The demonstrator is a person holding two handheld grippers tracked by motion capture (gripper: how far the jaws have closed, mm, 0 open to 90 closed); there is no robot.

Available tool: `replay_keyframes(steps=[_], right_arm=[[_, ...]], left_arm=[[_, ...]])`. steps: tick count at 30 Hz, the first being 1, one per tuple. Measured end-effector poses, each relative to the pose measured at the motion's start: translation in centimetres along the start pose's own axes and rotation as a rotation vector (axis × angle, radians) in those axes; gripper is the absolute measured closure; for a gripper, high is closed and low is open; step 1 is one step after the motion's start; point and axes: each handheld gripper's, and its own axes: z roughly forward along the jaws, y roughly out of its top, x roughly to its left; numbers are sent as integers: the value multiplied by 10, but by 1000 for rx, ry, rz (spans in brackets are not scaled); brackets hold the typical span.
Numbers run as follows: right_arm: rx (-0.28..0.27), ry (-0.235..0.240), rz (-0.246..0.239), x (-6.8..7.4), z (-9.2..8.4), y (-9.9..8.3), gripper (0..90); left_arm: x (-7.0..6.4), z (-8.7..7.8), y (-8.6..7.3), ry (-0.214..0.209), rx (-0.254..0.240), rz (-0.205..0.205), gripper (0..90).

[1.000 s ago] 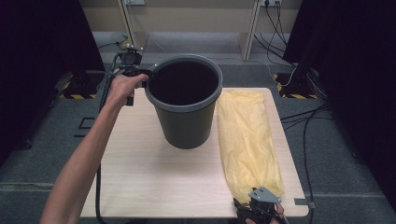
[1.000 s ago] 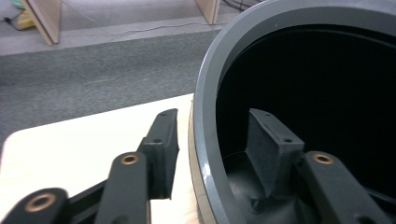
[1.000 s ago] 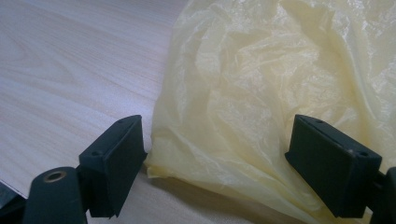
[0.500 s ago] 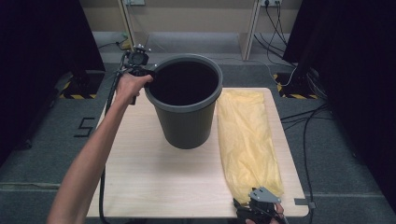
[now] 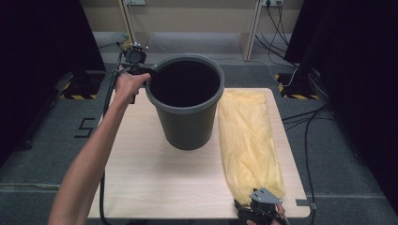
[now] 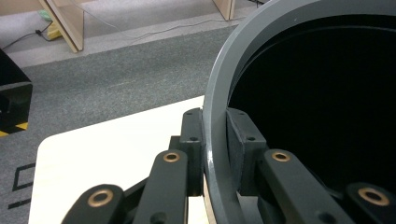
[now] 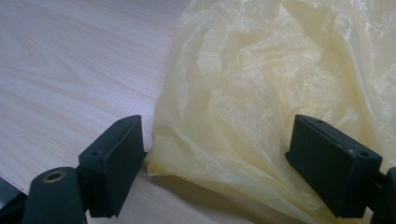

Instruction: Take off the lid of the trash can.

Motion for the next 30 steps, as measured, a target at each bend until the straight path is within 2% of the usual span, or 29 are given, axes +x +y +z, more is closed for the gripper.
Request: replay_keyframes(steps=[12, 24, 30], right_arm=[[-5, -1, -3, 0, 1, 0, 187], [-6, -2, -5, 0, 1, 0, 187], [-7, -2, -2, 1, 1, 0, 187]], left_arm=[[3, -6, 3, -21, -18, -15, 780], [3, -18, 12, -27, -36, -2, 784], [3, -17, 11, -35, -31, -26, 784]])
